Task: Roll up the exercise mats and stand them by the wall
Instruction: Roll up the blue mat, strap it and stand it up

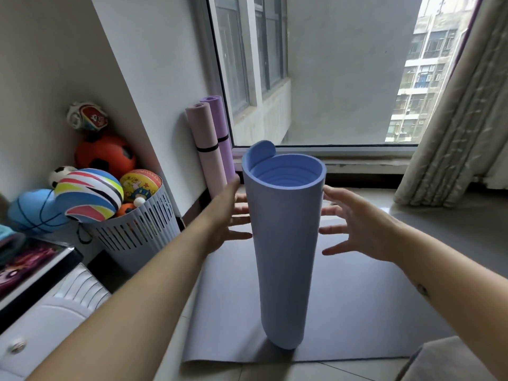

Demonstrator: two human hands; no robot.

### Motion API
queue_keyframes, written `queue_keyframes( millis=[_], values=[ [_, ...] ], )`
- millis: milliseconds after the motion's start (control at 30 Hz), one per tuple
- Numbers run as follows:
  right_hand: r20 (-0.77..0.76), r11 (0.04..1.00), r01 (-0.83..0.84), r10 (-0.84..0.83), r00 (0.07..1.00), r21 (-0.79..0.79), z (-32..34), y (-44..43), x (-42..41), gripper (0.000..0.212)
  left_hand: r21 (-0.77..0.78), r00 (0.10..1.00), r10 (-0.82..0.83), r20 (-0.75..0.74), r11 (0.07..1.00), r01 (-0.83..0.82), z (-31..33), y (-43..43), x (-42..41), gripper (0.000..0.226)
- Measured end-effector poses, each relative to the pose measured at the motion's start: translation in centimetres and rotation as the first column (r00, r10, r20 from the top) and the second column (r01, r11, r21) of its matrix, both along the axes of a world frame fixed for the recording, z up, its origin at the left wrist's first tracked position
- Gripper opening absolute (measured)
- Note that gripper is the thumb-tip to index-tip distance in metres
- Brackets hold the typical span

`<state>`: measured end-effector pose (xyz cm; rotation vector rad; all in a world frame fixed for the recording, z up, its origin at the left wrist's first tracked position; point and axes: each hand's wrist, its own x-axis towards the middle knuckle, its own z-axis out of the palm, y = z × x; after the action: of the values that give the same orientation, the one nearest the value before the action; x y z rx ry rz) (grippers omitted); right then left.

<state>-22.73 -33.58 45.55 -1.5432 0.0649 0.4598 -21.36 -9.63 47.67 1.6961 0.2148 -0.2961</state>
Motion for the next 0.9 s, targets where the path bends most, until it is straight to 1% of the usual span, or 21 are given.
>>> queue_keyframes(
  millis=[67, 100, 167, 233, 300, 367, 400, 467, 533, 600, 667, 700, 733, 767, 800, 900],
  values=[
    [-0.066, 0.997, -0.071, 0.069, 0.995, -0.032, 1.1, -0.7, 0.4, 0.083, 0.085, 0.996, -0.066, -0.057, 0.994, 0.071, 1.3, 0.5, 0.4, 0.096],
    [-0.101, 0.993, -0.102, 0.096, 0.99, -0.055, 1.8, -0.9, 0.6, 0.093, 0.135, 0.99, -0.11, -0.092, 0.983, 0.122, 1.9, 0.7, 0.6, 0.107],
    [-0.145, 0.979, -0.165, 0.147, 0.978, -0.118, 3.2, -1.1, 0.9, 0.102, 0.194, 0.963, -0.205, -0.173, 0.952, 0.238, 3.4, 0.7, 0.7, 0.121],
    [-0.166, 0.958, -0.225, 0.196, 0.966, -0.18, 4.3, -0.6, 1.0, 0.098, 0.197, 0.926, -0.289, -0.243, 0.92, 0.339, 4.8, 0.2, 0.8, 0.124],
    [-0.182, 0.943, -0.246, 0.208, 0.961, -0.223, 4.9, 0.1, 1.1, 0.091, 0.192, 0.902, -0.327, -0.284, 0.902, 0.387, 5.9, -0.4, 0.9, 0.117],
    [-0.208, 0.945, -0.236, 0.19, 0.959, -0.226, 5.1, 0.5, 1.3, 0.085, 0.193, 0.888, -0.335, -0.316, 0.893, 0.406, 6.4, -0.7, 1.2, 0.101],
    [-0.218, 0.951, -0.233, 0.188, 0.958, -0.203, 5.1, 0.5, 1.4, 0.079, 0.186, 0.881, -0.337, -0.333, 0.892, 0.412, 6.5, -0.7, 1.4, 0.092],
    [-0.234, 0.965, -0.227, 0.194, 0.953, -0.127, 4.9, 0.4, 1.7, 0.062, 0.165, 0.872, -0.335, -0.357, 0.896, 0.411, 6.4, -0.6, 2.0, 0.081],
    [-0.239, 0.974, -0.21, 0.185, 0.953, -0.084, 4.5, 0.4, 1.9, 0.055, 0.147, 0.871, -0.324, -0.369, 0.905, 0.398, 6.2, -0.6, 2.5, 0.07],
    [-0.228, 0.98, -0.18, 0.157, 0.961, -0.081, 3.9, 0.5, 2.1, 0.051, 0.139, 0.869, -0.312, -0.385, 0.911, 0.389, 5.4, -0.8, 2.5, 0.068],
    [-0.214, 0.987, -0.138, 0.118, 0.97, -0.08, 2.9, 0.8, 2.3, 0.037, 0.129, 0.859, -0.312, -0.405, 0.911, 0.391, 3.9, -1.0, 2.5, 0.072],
    [-0.211, 0.99, -0.118, 0.101, 0.972, -0.071, 2.2, 0.9, 2.4, 0.031, 0.118, 0.86, -0.307, -0.407, 0.916, 0.384, 3.2, -1.2, 2.3, 0.069],
    [-0.212, 0.993, -0.101, 0.087, 0.973, -0.057, 1.5, 1.0, 2.5, 0.027, 0.096, 0.866, -0.299, -0.402, 0.926, 0.364, 2.5, -1.3, 2.4, 0.061],
    [-0.219, 0.995, -0.089, 0.078, 0.973, -0.043, 0.8, 1.0, 2.7, 0.027, 0.073, 0.872, -0.282, -0.399, 0.939, 0.337, 1.8, -1.3, 2.4, 0.053],
    [-0.226, 0.996, -0.082, 0.073, 0.971, -0.03, 0.2, 1.1, 2.9, 0.03, 0.05, 0.877, -0.268, -0.398, 0.949, 0.312, 1.3, -1.3, 2.5, 0.051],
    [-0.24, 0.997, -0.08, 0.077, 0.968, -0.003, -1.1, 1.0, 3.7, 0.05, 0.01, 0.881, -0.249, -0.401, 0.961, 0.277, -0.1, -1.1, 3.5, 0.061]
  ],
)
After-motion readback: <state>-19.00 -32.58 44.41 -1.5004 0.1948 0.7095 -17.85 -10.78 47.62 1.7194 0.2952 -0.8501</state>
